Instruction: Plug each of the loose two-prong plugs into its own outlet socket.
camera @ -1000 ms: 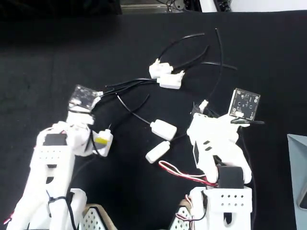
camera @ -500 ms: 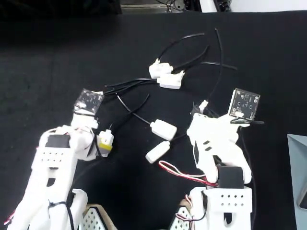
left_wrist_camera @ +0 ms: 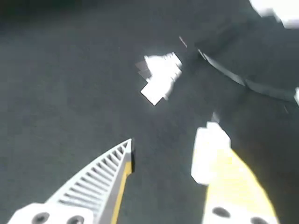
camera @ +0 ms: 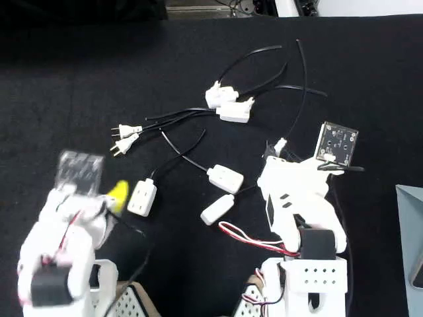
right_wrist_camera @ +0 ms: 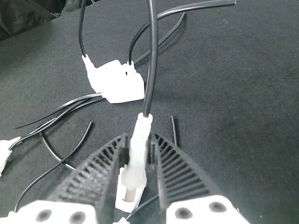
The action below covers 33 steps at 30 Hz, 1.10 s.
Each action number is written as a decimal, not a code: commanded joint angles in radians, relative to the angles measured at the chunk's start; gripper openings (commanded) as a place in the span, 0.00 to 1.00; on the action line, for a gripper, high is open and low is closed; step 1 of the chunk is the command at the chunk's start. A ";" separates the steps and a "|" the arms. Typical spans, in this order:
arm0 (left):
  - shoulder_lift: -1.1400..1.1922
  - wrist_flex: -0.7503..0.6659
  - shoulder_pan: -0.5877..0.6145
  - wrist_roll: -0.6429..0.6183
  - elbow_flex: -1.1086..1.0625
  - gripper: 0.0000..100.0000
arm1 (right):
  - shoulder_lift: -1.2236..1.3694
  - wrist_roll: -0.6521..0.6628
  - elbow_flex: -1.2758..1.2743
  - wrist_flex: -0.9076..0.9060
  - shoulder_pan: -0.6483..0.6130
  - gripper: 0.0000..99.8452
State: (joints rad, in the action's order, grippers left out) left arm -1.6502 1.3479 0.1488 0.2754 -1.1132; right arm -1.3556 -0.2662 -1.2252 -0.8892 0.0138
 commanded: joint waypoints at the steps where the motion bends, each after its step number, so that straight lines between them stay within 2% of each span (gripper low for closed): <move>1: -0.175 -0.002 0.117 -0.009 -0.056 0.15 | 0.001 -0.005 0.008 0.017 -0.031 0.01; 6: -0.137 0.006 0.219 -0.009 -0.068 0.03 | 0.002 -0.002 0.005 0.011 -0.110 0.01; 10: -0.170 0.061 0.274 -0.008 -0.125 0.05 | 0.002 0.034 0.004 0.011 -0.141 0.01; 14: -0.175 0.040 0.334 -0.014 -0.239 0.04 | 0.002 0.037 -0.013 0.015 -0.153 0.01; 22: -0.175 -0.133 0.360 -0.012 -0.572 0.04 | -0.004 0.038 -0.022 0.011 -0.236 0.01; 25: -0.175 -0.186 0.410 -0.014 -0.585 0.04 | -0.004 0.038 -0.022 0.011 -0.236 0.01; 29: -0.175 -0.186 0.483 -0.014 -0.585 0.04 | -0.002 0.038 -0.022 0.011 -0.236 0.01; 33: -0.175 -0.104 0.622 -0.014 -0.585 0.04 | -0.002 0.038 -0.022 0.009 -0.236 0.01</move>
State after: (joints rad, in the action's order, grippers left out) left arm -1.8190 1.1899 0.6490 0.2708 -1.6794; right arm -1.3556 -0.2386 -1.2513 -0.8892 -0.2056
